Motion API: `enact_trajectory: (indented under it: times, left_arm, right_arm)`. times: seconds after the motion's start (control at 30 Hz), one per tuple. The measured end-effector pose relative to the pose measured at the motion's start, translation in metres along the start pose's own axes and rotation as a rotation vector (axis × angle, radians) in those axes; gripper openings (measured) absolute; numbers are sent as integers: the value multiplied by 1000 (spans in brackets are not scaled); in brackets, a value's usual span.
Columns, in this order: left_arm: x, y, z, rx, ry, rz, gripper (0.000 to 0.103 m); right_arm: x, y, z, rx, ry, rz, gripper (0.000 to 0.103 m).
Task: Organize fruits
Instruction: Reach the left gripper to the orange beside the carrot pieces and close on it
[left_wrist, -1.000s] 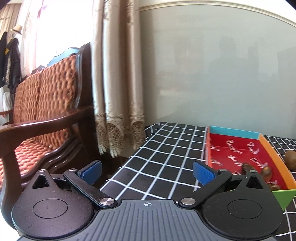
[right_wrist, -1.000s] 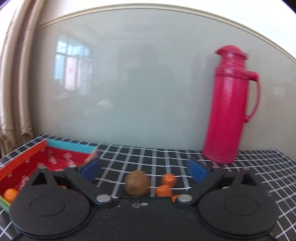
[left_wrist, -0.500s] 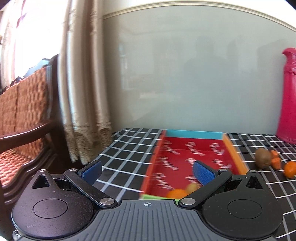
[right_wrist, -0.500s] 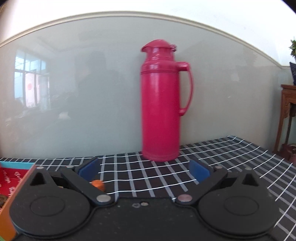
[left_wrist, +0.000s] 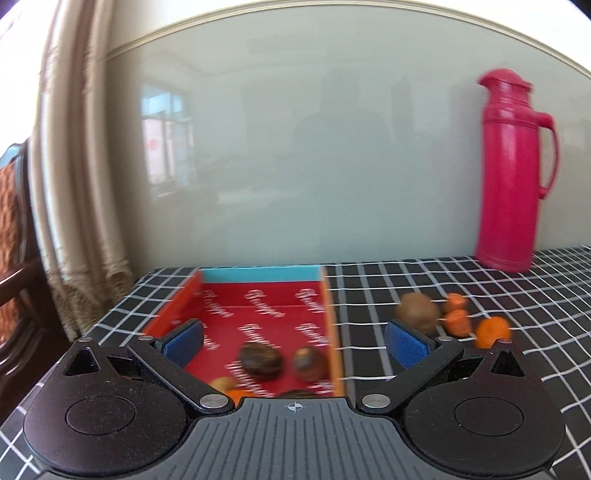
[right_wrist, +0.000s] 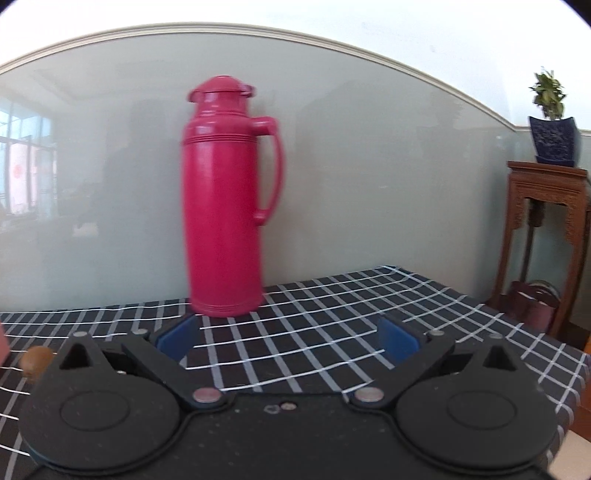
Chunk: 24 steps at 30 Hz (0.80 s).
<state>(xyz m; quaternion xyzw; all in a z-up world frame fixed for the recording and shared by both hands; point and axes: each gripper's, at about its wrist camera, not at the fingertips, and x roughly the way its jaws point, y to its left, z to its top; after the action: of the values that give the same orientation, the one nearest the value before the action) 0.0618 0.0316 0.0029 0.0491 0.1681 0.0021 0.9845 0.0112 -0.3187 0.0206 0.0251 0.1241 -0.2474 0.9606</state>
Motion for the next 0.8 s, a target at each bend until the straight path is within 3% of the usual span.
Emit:
enact_trajectory:
  times: [0.8]
  left_arm:
    - [19,-112,-1,72,34,-180,103]
  right_arm:
    - [16,-90,-21,-20,51,-173,103]
